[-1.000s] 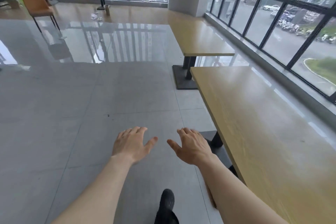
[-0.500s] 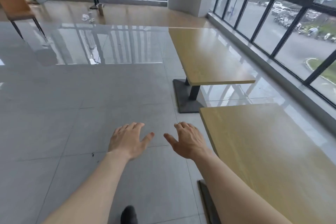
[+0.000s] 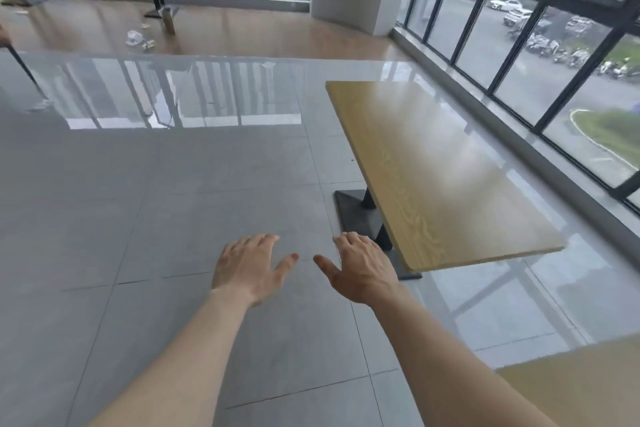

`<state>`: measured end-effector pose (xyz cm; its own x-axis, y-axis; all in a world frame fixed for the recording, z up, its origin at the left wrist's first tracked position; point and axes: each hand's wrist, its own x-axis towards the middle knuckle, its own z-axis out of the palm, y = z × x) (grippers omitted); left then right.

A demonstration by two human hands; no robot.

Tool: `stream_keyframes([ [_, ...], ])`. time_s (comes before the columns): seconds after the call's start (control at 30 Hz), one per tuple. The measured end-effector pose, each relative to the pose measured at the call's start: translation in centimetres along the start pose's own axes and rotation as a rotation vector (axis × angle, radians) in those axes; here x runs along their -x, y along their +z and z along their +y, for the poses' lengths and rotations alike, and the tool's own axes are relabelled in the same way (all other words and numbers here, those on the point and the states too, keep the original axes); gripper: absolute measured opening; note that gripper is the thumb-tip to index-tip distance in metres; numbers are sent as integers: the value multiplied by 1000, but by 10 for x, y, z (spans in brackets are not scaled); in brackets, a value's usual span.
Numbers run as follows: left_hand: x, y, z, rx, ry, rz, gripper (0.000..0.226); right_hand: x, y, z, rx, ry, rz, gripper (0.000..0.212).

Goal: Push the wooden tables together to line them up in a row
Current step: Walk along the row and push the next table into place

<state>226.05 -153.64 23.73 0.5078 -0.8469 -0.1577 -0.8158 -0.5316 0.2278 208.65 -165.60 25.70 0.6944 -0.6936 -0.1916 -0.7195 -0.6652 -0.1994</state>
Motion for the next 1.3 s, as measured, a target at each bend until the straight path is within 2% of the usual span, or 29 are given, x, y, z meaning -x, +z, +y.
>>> stream_keyframes([
  [0.27, -252, -24, -17, -10, 10, -41, 73, -253, -28, 32, -10, 6, -26, 75],
  [0.47, -447, -73, -23, -34, -10, -20, 73, -449, -86, 55, -39, -8, -30, 74],
  [0.77, -690, -118, -53, -20, -18, -23, 72, -692, -140, 63, -26, -25, -46, 72],
  [1.07, -966, -160, -114, 2, 33, -60, 73, -959, -180, 57, -23, 59, -57, 73],
  [1.3, -1149, -208, -111, -25, 128, -58, 72, -1116, -216, 77, -79, 152, -39, 74],
])
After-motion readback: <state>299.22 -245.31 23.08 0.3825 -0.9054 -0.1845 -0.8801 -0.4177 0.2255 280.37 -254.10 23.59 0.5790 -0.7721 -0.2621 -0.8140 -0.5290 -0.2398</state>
